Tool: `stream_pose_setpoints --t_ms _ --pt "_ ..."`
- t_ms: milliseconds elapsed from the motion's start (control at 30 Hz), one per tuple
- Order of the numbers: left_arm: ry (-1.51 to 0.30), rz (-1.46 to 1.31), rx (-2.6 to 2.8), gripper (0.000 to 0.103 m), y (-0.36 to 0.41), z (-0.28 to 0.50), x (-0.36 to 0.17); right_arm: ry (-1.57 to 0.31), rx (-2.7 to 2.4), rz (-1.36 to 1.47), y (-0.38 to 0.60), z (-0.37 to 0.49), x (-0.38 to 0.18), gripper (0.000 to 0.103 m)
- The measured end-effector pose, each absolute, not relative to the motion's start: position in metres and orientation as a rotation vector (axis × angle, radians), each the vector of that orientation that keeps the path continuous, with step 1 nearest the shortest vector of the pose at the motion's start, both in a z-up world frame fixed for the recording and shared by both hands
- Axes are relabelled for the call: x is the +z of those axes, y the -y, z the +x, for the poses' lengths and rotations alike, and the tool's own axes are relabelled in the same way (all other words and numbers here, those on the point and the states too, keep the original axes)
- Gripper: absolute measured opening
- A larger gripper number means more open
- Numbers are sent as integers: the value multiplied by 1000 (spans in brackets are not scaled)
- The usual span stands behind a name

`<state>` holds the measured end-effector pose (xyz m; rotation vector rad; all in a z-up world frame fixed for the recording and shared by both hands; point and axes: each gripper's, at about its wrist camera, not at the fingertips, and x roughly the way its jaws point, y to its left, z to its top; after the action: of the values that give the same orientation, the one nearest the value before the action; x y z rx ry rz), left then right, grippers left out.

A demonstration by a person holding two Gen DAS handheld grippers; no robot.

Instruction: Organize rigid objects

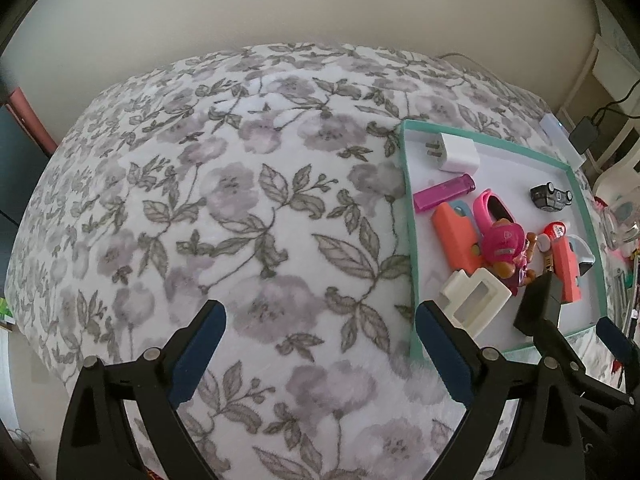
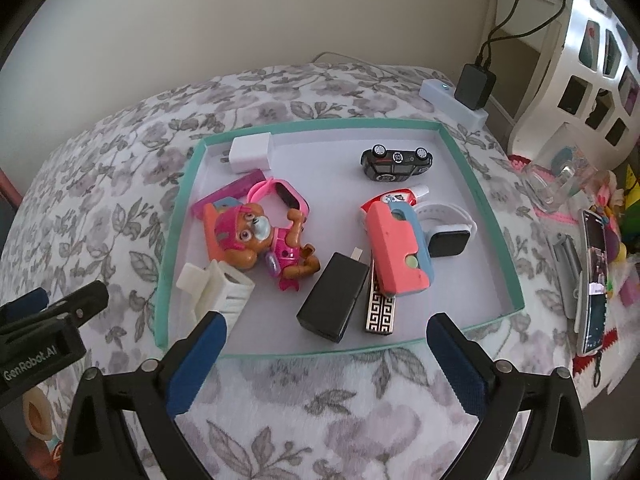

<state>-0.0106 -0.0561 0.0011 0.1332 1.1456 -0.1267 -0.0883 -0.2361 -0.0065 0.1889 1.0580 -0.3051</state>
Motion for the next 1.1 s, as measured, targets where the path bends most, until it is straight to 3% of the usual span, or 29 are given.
stream_pose_setpoints --t_ms 1100 --pt "-1151 162 -81 96 47 -23 3 -1059 -306 188 230 -98 -3 102"
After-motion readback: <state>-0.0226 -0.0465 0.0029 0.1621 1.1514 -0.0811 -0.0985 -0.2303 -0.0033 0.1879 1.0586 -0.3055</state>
